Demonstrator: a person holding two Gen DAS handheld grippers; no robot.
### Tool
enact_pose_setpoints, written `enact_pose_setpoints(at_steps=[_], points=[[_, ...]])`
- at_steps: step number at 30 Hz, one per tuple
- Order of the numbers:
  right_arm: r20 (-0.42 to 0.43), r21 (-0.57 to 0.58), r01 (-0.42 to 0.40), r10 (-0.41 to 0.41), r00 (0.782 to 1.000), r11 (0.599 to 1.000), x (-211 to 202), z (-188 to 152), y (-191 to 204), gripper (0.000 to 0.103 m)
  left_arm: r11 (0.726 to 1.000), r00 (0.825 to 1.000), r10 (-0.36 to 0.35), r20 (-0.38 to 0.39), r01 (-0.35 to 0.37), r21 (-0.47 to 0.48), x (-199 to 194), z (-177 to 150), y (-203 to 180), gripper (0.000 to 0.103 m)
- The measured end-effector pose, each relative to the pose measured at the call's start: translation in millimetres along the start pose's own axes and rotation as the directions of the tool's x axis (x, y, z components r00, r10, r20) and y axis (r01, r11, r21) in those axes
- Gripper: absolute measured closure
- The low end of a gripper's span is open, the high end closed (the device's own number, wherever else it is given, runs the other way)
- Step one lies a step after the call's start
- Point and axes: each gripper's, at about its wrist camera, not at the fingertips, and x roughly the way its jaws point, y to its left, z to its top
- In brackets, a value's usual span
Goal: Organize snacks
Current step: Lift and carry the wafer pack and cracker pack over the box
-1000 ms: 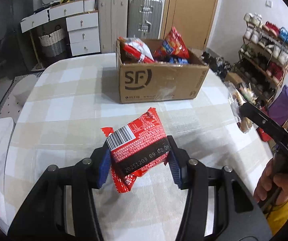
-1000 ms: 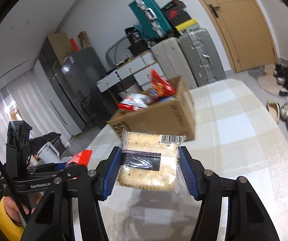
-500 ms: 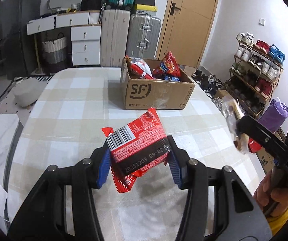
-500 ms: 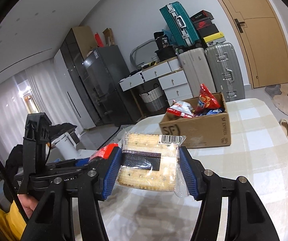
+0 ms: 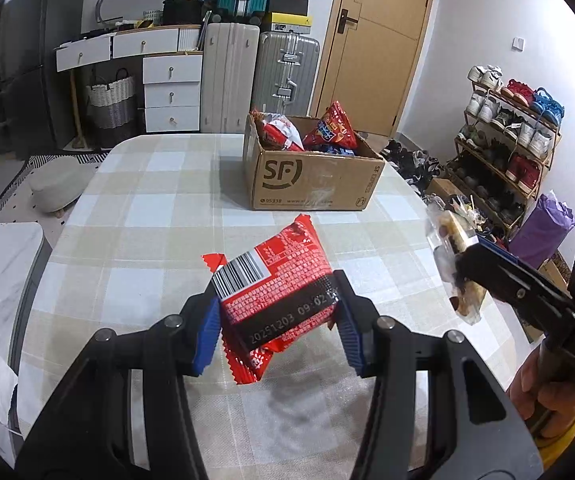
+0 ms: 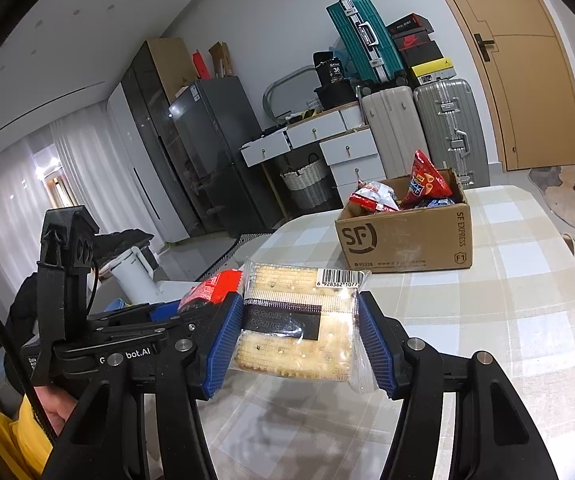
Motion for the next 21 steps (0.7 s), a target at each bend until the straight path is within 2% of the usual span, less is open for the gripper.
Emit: enact_pose_setpoints(at_steps=[12,21], points=[[0.018,-0.008,0.001,-0.001,1.000,1.000,-5.8,8.8,-1.4,0.045,0.999,0.999,0.034,0.003,-0.034,0.022,13.5,20.6,1.5,0.056],[0.050,-0.030,0.001,0.001,0.999,1.000,0.9,44.7,-13.7,0.045,0.999,1.000,0.004,0.007,-0.004,0.039,34.9,74.1,-1.4,0.056]])
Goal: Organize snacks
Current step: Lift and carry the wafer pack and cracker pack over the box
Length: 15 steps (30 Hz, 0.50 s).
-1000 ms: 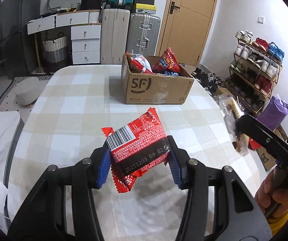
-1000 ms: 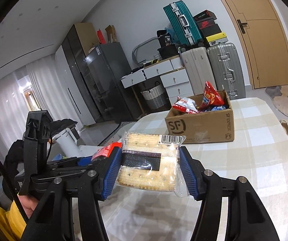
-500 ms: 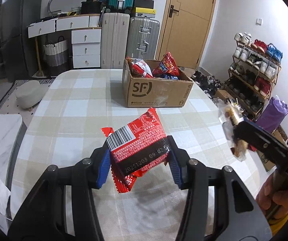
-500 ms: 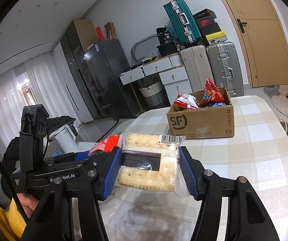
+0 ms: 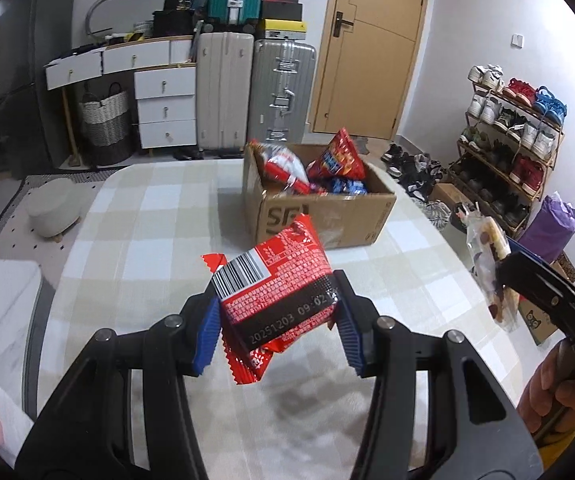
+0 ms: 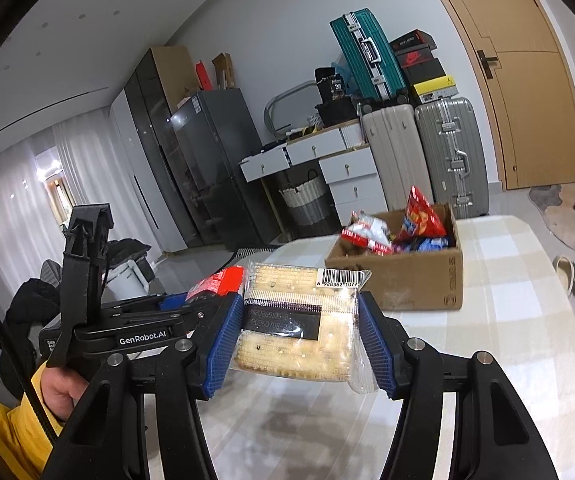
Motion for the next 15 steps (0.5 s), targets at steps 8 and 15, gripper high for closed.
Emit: enact_pose_setpoints(at_steps=[8,15], points=[[0.015,-0.018,0.023,-0.022,1.000,1.000,29.5,60.4,-27.0,0.045,0.999,1.000,-0.021,-0.005,0.021,0.040,36.3,77.1,-6.7,0.056],[0.002,-0.031,0.074,-0.074,0.997,0.997,83.9,116.8,-60.3,0.045,0.999,0.999,-0.038,-0.008,0.038,0.034,89.3,165.0,-2.6,0.056]])
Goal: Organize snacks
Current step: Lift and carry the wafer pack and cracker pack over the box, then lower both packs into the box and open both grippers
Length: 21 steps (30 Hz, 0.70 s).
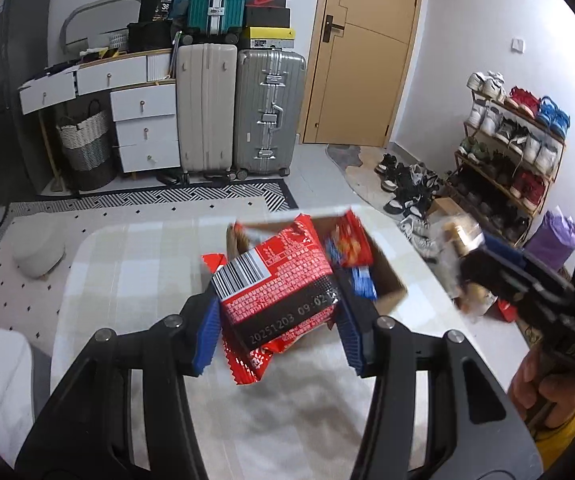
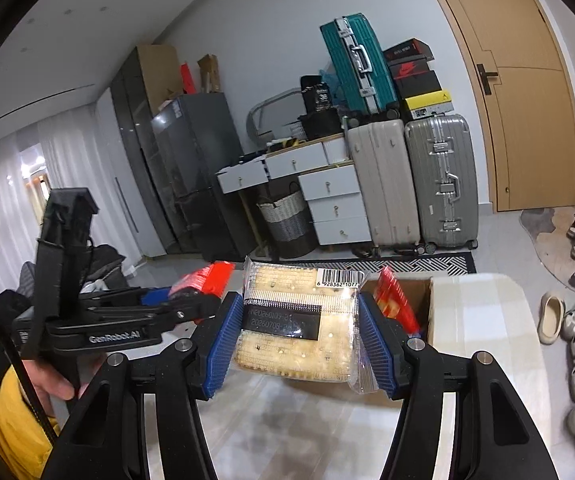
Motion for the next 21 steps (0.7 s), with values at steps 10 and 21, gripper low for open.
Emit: enact_pose_setpoints(at_steps=[10,21], points=[[-0.135,-0.076,0.042,-0.052,0.989,0.996,95.7,16.8,-27.8,0.045,1.000,0.997,-0.013,-0.071,0.012,-0.020,107.1,87.1,16.2,0.056],[-0.168,-0.225,0.116,-0.156,0.973,0.967,145.9,-13.7,-33.1,0.045,0.999,0.996,-0.038,-0.081,0.038,-0.002,181.6,102.2,19.0,0.055]])
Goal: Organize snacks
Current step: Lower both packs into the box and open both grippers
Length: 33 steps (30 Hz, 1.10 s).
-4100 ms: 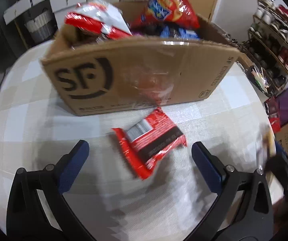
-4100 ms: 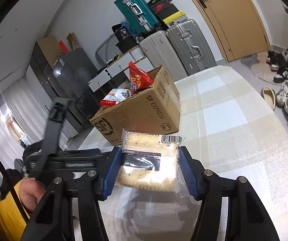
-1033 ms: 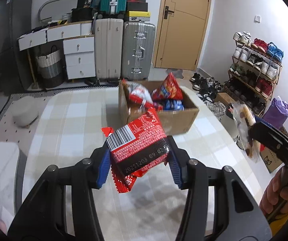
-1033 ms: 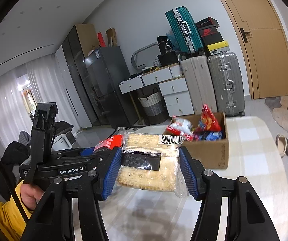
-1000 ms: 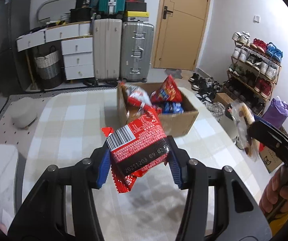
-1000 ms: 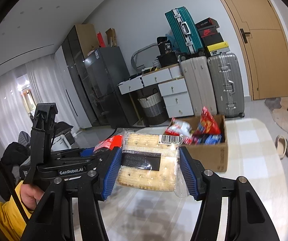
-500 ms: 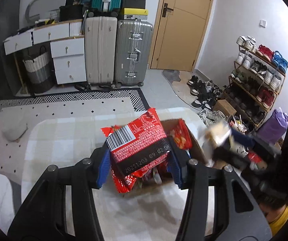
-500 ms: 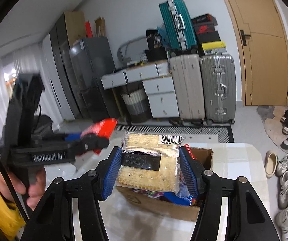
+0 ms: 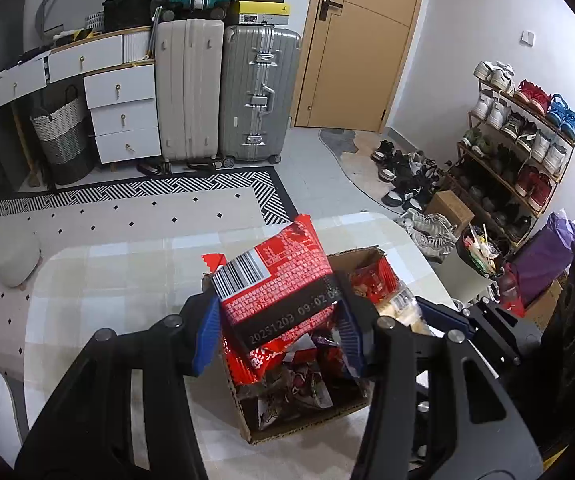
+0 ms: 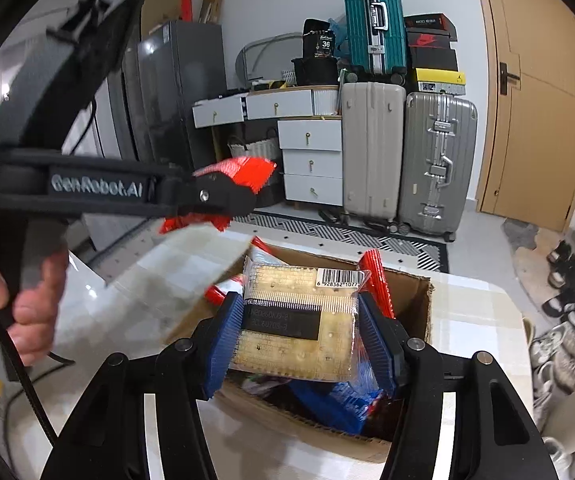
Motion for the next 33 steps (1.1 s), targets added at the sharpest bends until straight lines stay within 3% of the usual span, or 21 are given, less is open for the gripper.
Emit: enact_pose_setpoints(at_steps=[7,10,18,23,25,27,33], points=[[-0.012,-0.155,0.031,-0.033,0.999,0.987,19.0,-16.9,14.3,0.045,1.000,1.000,0.001,-0.002,-0.001,0.008,13.5,-9.5,-4.2,0.055],[-0.019,-0.168,0.030,-0.033,0.999,0.985,25.4,-23.5,12.3,0.045,1.000,1.000,0.005,-0.002,-0.005,0.015,15.9,-9.9,-5.9,0.055],[-0.018,-0.135,0.030,-0.033,0.999,0.990,20.1,-31.0,4.0,0.043,0.999,1.000,0.005,-0.005,-0.005,0.039,18.5,-15.8,-18.3,0.055],[0.043,-0.065,0.018,-0.015,0.999,0.998,-3.8,-33.4,-2.5,0.043,0.999,1.000,-0.002,-0.024,0.003,0.047,20.1,-22.2,-24.1,0.055],[0.069,-0.016,0.015,-0.014,0.998,1.000,-16.5,-36.3,-6.5,0.040,0.999,0.999,-0.007,-0.035,0.009,0.053,23.4,-23.6,-27.1,0.055],[0.091,0.022,0.005,-0.007,0.996,1.000,-27.5,-38.9,-8.5,0.030,0.998,0.999,-0.008,-0.045,0.011,0.063,27.4,-25.4,-31.2,0.055],[0.133,0.080,-0.006,-0.005,0.991,0.997,-54.1,-50.7,-11.9,0.030,0.996,0.996,-0.013,-0.085,0.020,0.084,40.2,-36.6,-48.2,0.055]])
